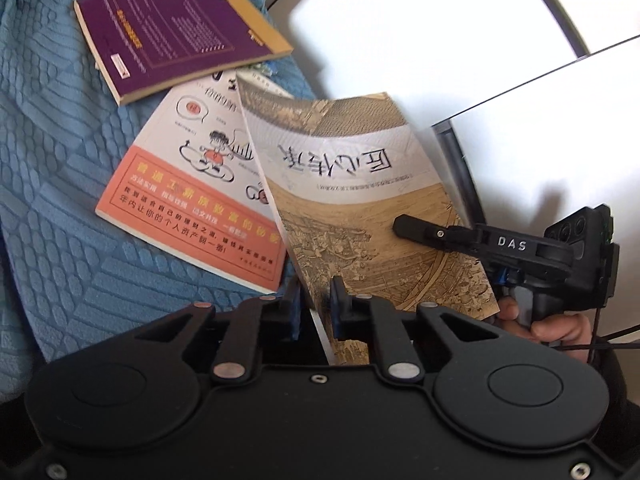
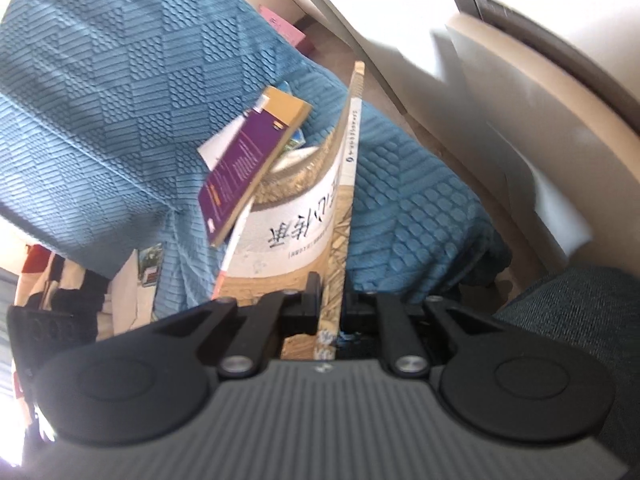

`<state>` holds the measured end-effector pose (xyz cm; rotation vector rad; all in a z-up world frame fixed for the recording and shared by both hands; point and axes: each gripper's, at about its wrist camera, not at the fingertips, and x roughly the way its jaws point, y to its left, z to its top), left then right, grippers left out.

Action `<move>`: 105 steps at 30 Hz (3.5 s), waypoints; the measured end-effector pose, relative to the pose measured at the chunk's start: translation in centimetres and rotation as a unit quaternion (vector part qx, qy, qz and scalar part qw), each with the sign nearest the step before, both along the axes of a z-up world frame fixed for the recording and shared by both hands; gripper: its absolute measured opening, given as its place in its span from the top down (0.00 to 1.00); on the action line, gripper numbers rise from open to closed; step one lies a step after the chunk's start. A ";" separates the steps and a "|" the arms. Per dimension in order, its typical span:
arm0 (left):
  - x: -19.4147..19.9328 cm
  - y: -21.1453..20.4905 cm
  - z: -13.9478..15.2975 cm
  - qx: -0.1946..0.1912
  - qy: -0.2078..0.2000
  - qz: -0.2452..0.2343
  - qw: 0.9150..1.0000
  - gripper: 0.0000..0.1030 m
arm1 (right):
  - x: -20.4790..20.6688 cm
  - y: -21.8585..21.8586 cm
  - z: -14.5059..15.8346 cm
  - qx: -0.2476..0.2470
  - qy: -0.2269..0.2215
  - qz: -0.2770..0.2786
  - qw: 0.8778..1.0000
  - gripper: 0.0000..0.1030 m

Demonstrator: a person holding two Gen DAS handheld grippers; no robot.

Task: Organize objects
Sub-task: 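Lift the beige book with both grippers, tilting it up on edge, then lower the beige book onto the seat beside the postcards and open both grippers, then withdraw both tools up and back from the placed book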

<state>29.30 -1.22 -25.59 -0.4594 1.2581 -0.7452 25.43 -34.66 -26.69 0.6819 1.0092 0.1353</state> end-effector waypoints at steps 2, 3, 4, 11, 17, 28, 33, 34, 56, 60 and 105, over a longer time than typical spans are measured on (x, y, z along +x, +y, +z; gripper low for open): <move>-0.4 0.6 0.7 -0.006 -0.007 0.006 1.000 0.88 | -0.3 0.2 0.6 -0.007 -0.011 0.004 1.000 0.88; -0.6 0.6 1.0 -0.008 -0.009 0.010 1.000 0.87 | -0.4 0.4 0.9 -0.011 -0.016 0.006 1.000 0.88; -0.9 0.8 1.4 -0.010 -0.013 0.013 1.000 0.87 | -0.5 0.5 1.2 -0.013 -0.020 0.007 1.000 0.88; -2.2 1.6 3.3 -0.016 -0.037 0.038 0.998 0.87 | -0.8 1.5 3.0 -0.014 -0.051 0.021 0.998 0.88; -3.0 4.0 6.0 -0.020 -0.062 0.065 0.996 0.87 | -0.3 3.3 5.2 -0.014 -0.078 0.043 0.996 0.88; -4.3 10.6 10.9 -0.004 -0.102 0.122 0.987 0.87 | 1.8 9.0 8.5 0.007 -0.109 0.095 0.989 0.87; -4.9 13.5 12.6 0.003 -0.113 0.148 0.983 0.87 | 2.7 11.8 9.4 0.016 -0.118 0.121 0.985 0.87; -5.1 14.1 13.0 0.004 -0.114 0.152 0.982 0.87 | 2.9 12.4 9.5 0.018 -0.119 0.127 0.985 0.87; -4.8 22.2 10.6 0.039 -0.091 0.219 0.971 0.87 | 6.8 21.6 6.6 0.047 -0.101 0.196 0.974 0.87; -4.1 22.9 8.8 0.043 -0.078 0.225 0.970 0.87 | 7.3 22.3 4.7 0.047 -0.096 0.198 0.974 0.87; -4.2 17.6 8.4 0.148 -0.085 0.245 0.954 0.68 | 5.8 20.4 4.6 -0.071 -0.097 0.191 0.974 0.47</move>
